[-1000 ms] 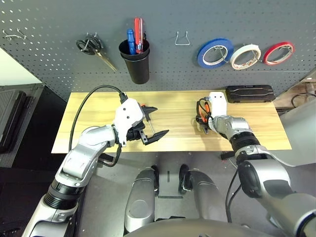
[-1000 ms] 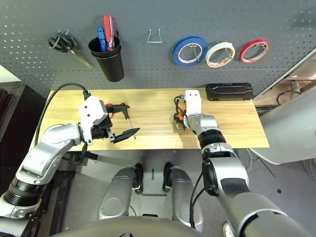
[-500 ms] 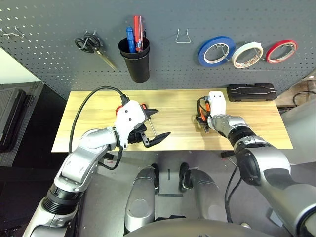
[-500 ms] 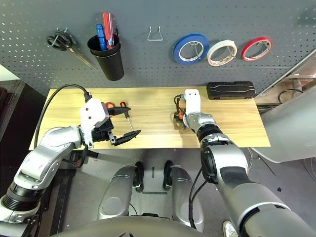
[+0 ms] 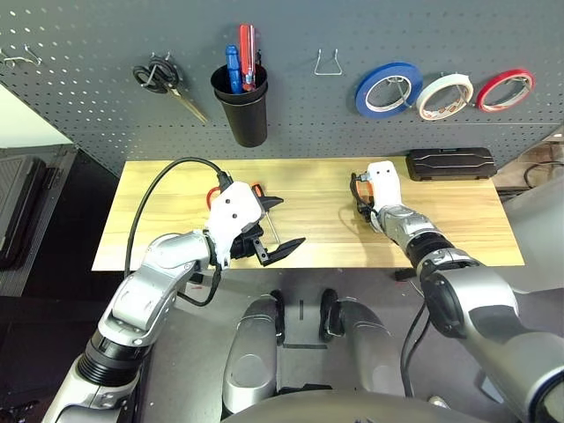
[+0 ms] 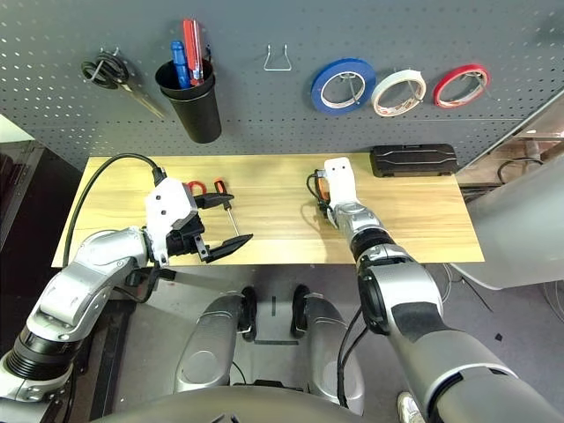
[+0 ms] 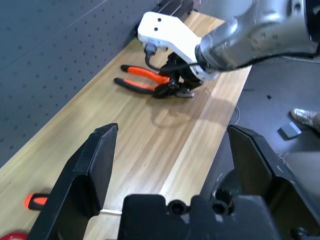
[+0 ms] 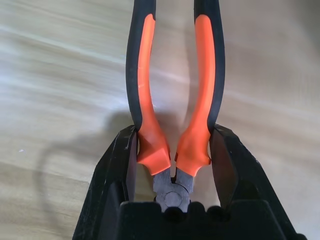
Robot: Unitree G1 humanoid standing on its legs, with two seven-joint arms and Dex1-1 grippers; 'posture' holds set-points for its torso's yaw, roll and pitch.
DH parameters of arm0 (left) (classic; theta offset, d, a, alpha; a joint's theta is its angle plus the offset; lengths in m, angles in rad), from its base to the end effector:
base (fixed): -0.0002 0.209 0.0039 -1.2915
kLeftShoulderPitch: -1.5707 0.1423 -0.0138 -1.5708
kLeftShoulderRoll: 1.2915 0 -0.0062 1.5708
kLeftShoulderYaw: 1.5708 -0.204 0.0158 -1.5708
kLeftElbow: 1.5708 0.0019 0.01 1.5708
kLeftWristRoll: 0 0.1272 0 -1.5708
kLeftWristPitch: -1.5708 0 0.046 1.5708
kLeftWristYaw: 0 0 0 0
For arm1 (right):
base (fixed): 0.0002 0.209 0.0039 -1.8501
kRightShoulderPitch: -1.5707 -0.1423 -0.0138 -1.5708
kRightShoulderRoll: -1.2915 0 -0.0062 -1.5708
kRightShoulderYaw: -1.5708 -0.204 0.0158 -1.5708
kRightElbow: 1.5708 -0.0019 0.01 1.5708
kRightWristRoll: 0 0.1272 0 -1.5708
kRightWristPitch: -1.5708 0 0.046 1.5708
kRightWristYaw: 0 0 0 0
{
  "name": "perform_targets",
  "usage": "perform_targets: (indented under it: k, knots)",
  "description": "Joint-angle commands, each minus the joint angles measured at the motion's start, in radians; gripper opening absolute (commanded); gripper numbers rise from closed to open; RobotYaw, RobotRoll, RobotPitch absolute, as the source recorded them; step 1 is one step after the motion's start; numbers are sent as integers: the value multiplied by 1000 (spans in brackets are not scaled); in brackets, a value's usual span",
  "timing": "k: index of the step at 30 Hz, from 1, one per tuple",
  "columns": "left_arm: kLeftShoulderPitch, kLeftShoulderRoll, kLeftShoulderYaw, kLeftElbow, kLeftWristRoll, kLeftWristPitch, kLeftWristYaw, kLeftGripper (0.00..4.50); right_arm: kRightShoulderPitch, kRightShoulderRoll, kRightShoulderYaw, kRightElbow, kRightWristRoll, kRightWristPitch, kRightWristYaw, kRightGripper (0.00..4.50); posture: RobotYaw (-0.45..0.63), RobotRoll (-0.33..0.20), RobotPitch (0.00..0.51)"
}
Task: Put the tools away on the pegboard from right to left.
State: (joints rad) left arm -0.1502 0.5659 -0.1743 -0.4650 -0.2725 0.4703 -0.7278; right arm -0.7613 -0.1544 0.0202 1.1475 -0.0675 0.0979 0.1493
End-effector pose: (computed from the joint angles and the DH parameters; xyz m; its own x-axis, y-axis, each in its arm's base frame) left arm 0.2038 0.1920 0.1156 0.5291 -0.8166 -0.2306 0.8439 0.4781 0.2433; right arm 0.3190 -0.1610 0.0223 0.8516 0.1292 -0.5080 -0.2554 0.9486 -0.1869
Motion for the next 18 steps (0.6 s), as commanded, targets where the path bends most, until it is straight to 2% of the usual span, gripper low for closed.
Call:
perform_targets:
  k: [1, 6, 9, 14, 18]
  knots:
    - [20, -23, 28, -23, -11, -21, 27, 4500, 112, -37, 40, -200, -18, -90, 91, 2242, 227, 0, 241]
    - [39, -62, 67, -47, -41, -40, 51, 4500, 346, -113, 85, -613, -19, -238, 202, 2242, 231, 0, 220]
    - [44, -92, 84, -59, -54, -53, 67, 4500, 446, -153, 95, -804, -13, -303, 244, 2242, 230, 0, 207]
    - [8, -150, 101, -54, -50, -79, 119, 4500, 511, -183, 78, -963, 8, -373, 271, 2242, 227, 0, 187]
    - [-31, -176, 118, -54, -60, -79, 144, 4500, 498, -181, 56, -1064, 34, -423, 260, 2242, 219, 0, 178]
